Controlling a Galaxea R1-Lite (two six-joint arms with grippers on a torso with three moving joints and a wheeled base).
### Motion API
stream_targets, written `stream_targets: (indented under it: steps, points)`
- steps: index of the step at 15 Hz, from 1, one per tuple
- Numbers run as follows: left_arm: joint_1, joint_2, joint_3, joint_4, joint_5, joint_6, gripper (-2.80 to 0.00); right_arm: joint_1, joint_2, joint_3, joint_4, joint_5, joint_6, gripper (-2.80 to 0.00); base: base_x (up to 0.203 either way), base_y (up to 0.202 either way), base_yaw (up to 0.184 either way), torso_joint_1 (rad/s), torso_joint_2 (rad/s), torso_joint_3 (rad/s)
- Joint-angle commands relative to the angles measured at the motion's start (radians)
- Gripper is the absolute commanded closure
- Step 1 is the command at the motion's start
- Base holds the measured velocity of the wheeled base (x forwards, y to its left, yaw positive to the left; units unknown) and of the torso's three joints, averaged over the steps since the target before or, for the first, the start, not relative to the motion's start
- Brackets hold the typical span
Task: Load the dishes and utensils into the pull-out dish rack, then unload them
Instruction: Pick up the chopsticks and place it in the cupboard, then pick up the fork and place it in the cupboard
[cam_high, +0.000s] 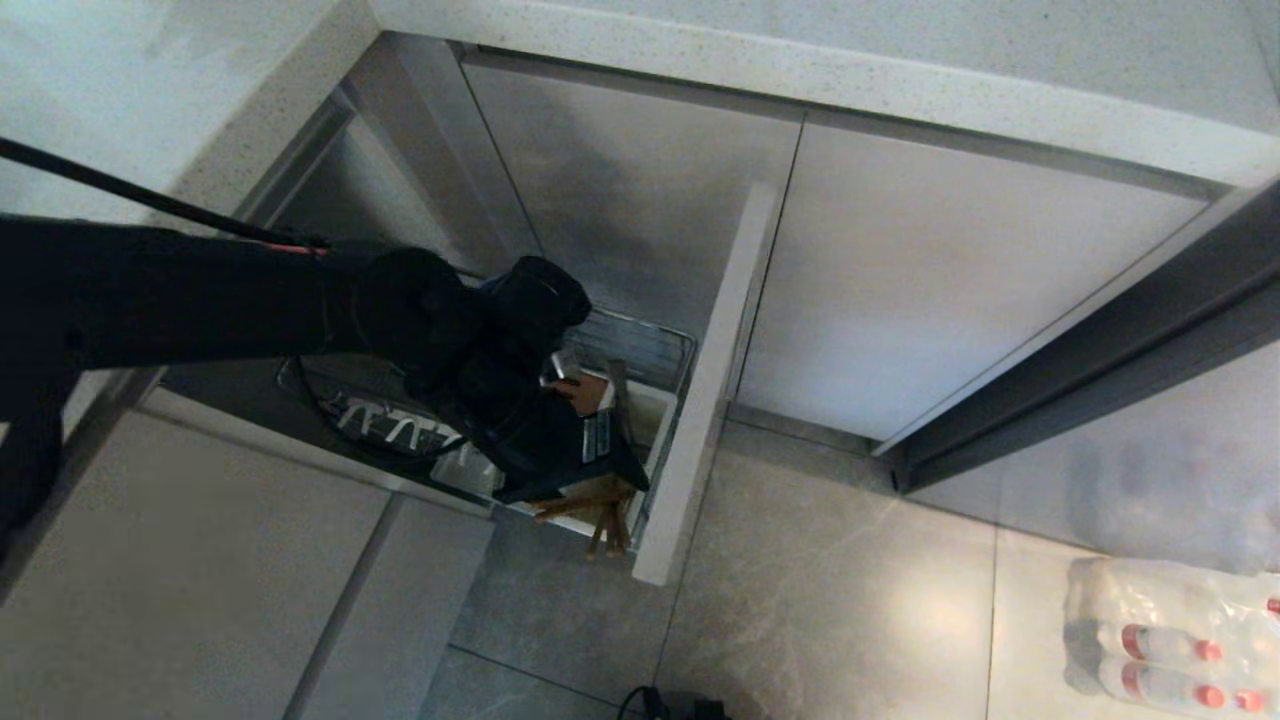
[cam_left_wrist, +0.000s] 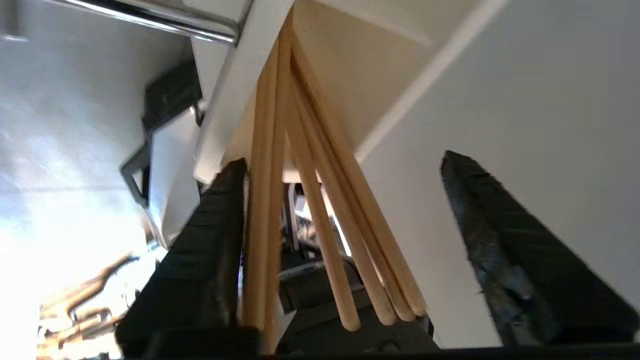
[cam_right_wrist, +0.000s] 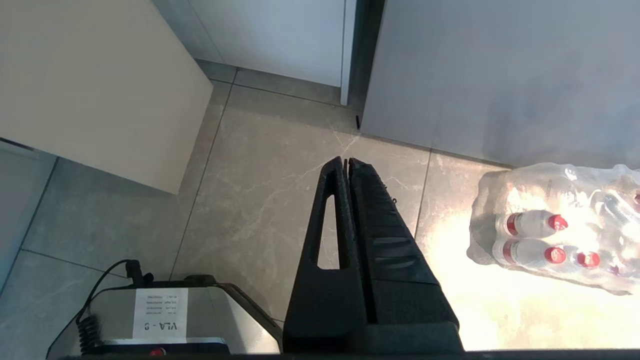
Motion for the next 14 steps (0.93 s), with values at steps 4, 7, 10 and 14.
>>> stream_targets:
  steps: [4, 7, 10, 14]
  points:
    - [-0.014, -0.083, 0.001, 0.018, 0.006, -0.006, -2.8, 0.0, 0.002, 0.0, -0.001, 0.0, 0.001, 0.0, 0.0, 0.0, 0.0, 0.0, 0.0, 0.0]
    - [-0.02, -0.111, 0.002, 0.02, 0.006, -0.009, -2.8, 0.0, 0.002, 0.0, -0.001, 0.0, 0.001, 0.0, 0.0, 0.0, 0.0, 0.0, 0.0, 0.0]
    - [-0.02, -0.153, 0.002, 0.022, 0.007, -0.009, -2.8, 0.0, 0.002, 0.0, -0.001, 0.0, 0.001, 0.0, 0.0, 0.0, 0.0, 0.0, 0.0, 0.0]
    - [-0.02, -0.191, 0.005, 0.022, 0.041, -0.009, -2.8, 0.0, 0.002, 0.0, -0.001, 0.0, 0.001, 0.0, 0.0, 0.0, 0.0, 0.0, 0.0, 0.0]
